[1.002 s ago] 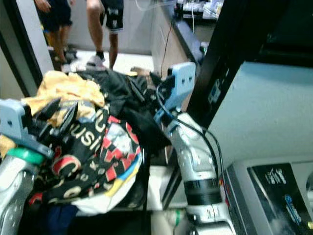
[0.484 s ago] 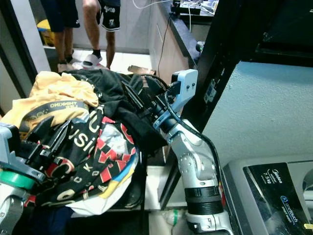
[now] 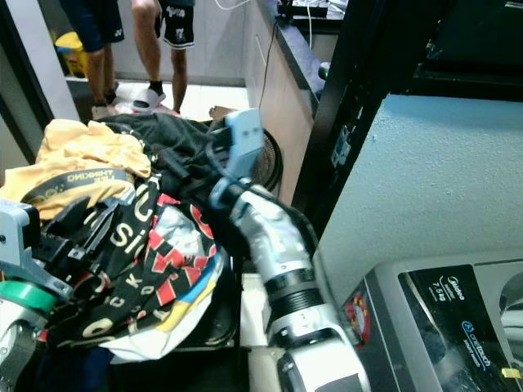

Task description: Clothes washing

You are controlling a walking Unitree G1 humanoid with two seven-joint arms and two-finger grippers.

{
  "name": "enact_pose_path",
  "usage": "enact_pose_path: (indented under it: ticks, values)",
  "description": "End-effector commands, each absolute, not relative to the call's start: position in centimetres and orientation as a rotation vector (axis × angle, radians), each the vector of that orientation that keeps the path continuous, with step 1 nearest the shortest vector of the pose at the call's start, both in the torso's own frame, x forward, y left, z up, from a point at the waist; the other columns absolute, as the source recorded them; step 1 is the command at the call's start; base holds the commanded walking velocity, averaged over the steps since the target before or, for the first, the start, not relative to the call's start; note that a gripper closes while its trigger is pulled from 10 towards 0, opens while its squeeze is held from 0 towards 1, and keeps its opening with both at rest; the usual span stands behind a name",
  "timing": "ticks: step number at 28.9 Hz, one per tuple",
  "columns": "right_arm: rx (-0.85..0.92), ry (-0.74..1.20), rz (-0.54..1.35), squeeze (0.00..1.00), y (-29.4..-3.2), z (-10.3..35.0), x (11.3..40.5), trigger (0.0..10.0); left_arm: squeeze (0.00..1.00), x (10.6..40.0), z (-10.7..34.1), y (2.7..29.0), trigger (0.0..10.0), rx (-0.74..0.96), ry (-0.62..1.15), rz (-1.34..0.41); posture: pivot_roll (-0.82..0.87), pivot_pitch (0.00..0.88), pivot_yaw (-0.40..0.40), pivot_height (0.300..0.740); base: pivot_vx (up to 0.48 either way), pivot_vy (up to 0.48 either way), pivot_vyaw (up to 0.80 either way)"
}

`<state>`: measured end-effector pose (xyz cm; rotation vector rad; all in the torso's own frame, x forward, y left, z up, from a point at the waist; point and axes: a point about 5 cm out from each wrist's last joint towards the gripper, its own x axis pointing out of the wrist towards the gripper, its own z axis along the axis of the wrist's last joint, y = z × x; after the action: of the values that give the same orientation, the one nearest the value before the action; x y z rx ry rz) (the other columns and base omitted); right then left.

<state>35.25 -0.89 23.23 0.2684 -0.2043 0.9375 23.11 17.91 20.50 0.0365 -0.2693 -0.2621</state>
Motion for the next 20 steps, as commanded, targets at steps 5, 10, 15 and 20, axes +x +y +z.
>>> enact_pose_path:
  ticks: [5,10,15,20]
  values:
    - [0.236,-0.168,0.974,0.00,0.3,22.1,35.0,10.0,0.00,22.9,20.2,17.9,10.0,0.050,-0.249,-0.260,0.09,0.029,-0.004,0.740,0.000,0.000,0.00]
    - [0.193,-0.168,1.059,0.00,0.9,21.4,34.6,10.0,0.00,22.9,20.2,17.8,10.0,0.050,-0.241,-0.263,0.09,0.033,-0.004,0.740,0.000,0.000,0.00]
    - [0.174,-0.151,1.158,0.00,1.7,20.7,33.5,10.0,0.00,22.9,20.1,17.7,10.0,0.050,-0.232,-0.264,0.08,0.034,0.001,0.740,0.000,0.000,0.00]
    - [0.138,-0.151,1.256,0.00,2.5,20.2,32.4,10.0,0.00,23.1,20.1,17.5,10.0,0.050,-0.228,-0.272,0.08,0.031,0.009,0.740,0.000,0.000,0.00]
